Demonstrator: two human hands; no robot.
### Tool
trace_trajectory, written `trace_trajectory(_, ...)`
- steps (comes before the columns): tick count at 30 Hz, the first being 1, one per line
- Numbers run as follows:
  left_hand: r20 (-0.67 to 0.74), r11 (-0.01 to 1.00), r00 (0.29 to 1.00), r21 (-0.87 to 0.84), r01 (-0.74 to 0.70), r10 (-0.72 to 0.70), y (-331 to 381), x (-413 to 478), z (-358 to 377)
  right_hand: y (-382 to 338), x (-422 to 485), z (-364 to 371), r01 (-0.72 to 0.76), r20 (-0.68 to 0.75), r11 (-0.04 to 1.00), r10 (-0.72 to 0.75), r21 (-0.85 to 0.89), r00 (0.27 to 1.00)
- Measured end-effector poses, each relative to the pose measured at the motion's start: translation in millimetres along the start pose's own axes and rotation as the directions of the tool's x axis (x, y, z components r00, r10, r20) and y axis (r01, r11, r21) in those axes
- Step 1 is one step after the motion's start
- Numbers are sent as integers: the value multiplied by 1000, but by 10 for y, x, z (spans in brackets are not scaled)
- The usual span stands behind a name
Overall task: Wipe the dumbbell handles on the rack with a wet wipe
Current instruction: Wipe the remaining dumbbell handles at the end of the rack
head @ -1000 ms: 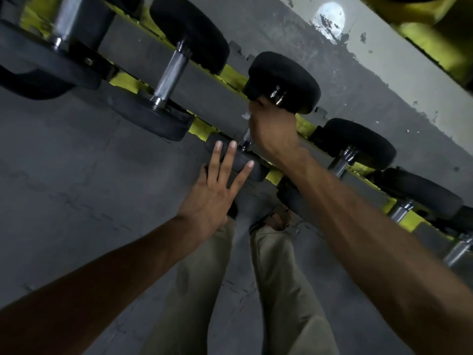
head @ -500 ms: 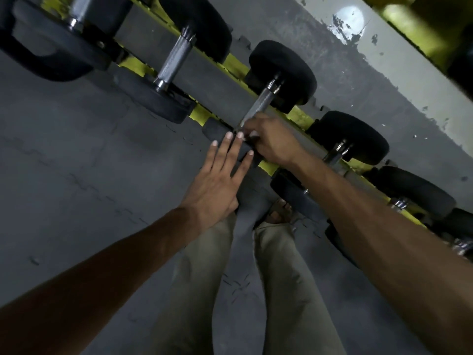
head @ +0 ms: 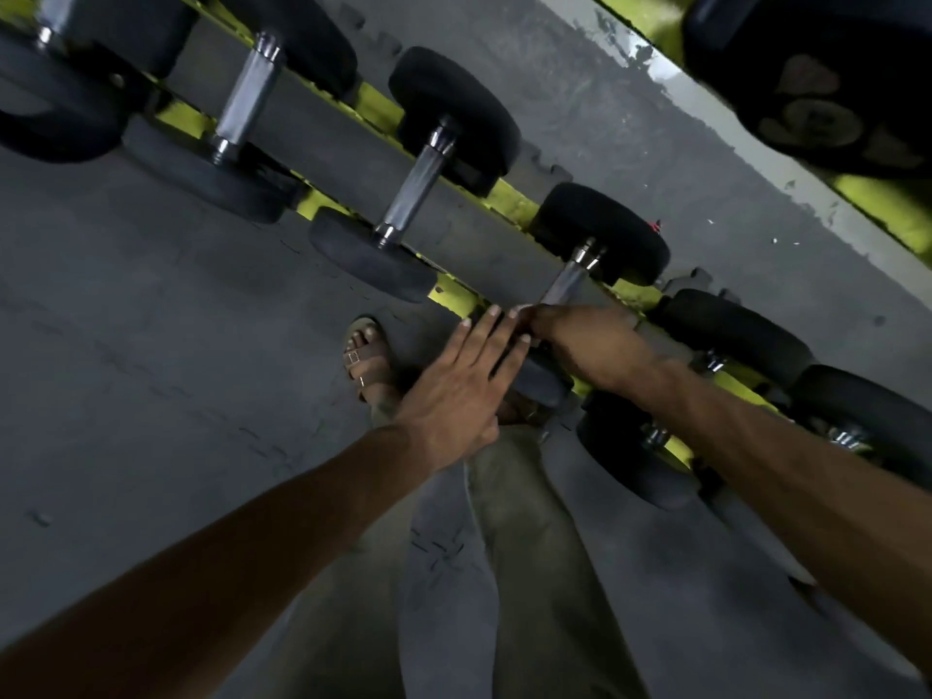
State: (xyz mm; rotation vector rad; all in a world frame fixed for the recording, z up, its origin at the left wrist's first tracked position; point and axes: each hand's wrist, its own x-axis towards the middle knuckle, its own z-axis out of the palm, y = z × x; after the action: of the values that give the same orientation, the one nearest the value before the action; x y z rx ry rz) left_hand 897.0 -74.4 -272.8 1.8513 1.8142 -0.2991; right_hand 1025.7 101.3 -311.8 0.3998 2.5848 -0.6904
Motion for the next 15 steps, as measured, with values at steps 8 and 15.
trace_trajectory(8,27,997,997,27,76,-77,38,-151,27,124,-32,2,-75,-185,997,76,16,980)
trace_trajectory(15,91,992,990,-50,117,-112,188,-185,85,31,-1,221,12,-190,991,14,136,982)
